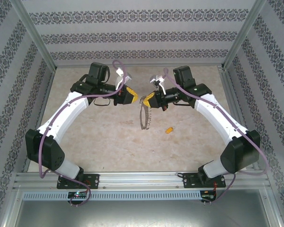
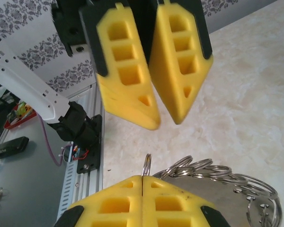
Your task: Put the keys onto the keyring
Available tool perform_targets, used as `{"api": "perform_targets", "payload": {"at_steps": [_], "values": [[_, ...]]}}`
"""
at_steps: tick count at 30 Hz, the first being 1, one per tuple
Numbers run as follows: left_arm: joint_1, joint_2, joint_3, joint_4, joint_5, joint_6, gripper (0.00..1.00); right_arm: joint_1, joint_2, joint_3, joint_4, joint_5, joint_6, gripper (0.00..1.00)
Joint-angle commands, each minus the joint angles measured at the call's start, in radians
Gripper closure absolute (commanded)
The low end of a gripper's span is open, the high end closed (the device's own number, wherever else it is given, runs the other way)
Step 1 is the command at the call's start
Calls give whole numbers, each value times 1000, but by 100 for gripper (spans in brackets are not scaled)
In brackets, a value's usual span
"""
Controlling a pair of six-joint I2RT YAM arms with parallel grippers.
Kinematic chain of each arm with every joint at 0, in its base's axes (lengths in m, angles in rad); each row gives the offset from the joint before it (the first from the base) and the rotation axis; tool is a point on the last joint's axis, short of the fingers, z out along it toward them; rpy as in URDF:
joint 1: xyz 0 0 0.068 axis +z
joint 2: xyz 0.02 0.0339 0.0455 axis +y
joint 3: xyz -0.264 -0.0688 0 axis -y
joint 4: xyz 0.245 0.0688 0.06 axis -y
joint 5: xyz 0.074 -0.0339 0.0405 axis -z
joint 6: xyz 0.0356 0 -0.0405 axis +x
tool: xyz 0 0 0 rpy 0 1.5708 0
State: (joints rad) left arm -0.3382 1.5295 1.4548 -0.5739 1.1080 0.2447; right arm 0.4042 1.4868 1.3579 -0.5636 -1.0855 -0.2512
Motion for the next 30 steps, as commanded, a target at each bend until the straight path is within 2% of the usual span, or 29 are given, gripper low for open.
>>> {"api": "perform_targets", "payload": {"at_steps": [1,30], "values": [[4,19,47,-82,99,67,80,18,13,52,-56,-41,-64,100],[-45,120,156,-334,203,227,80,39,47,102,-110,-25,-104,100]]}}
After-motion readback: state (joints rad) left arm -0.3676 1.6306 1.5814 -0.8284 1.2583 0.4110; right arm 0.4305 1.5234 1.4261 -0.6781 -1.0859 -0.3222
